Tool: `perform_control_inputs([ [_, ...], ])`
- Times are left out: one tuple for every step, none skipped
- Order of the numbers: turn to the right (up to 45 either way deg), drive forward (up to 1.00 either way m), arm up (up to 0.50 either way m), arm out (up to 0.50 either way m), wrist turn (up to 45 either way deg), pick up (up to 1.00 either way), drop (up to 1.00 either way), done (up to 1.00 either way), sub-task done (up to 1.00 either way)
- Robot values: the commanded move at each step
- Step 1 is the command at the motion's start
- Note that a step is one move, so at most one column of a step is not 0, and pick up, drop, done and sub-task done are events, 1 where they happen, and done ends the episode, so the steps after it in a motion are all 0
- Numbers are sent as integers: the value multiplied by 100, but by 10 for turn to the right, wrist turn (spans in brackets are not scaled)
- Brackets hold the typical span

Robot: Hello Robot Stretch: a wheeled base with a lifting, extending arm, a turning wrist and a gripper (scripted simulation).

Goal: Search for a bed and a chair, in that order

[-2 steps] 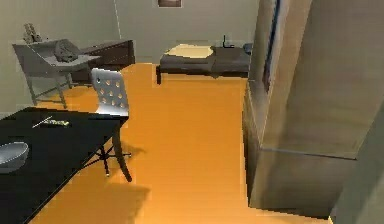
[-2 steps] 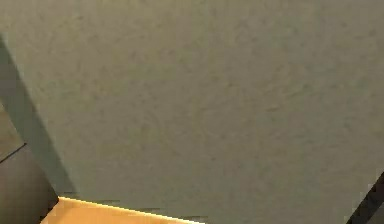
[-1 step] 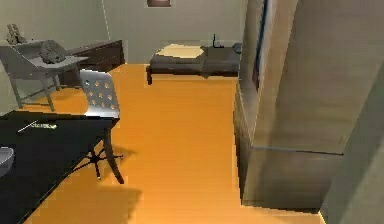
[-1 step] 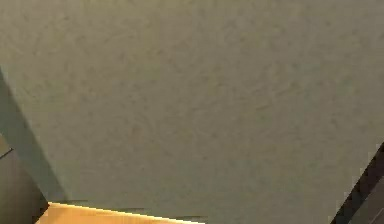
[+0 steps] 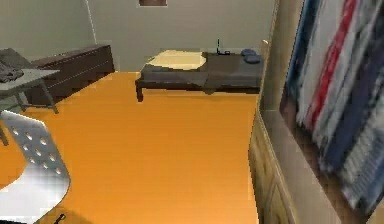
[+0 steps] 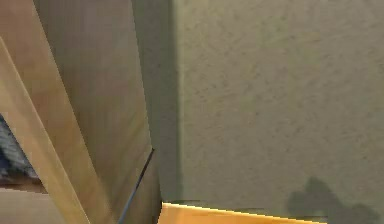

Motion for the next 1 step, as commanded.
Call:
perform_control_inputs([
  [-60, 0, 0, 0, 0, 0, 0, 0, 0],
])
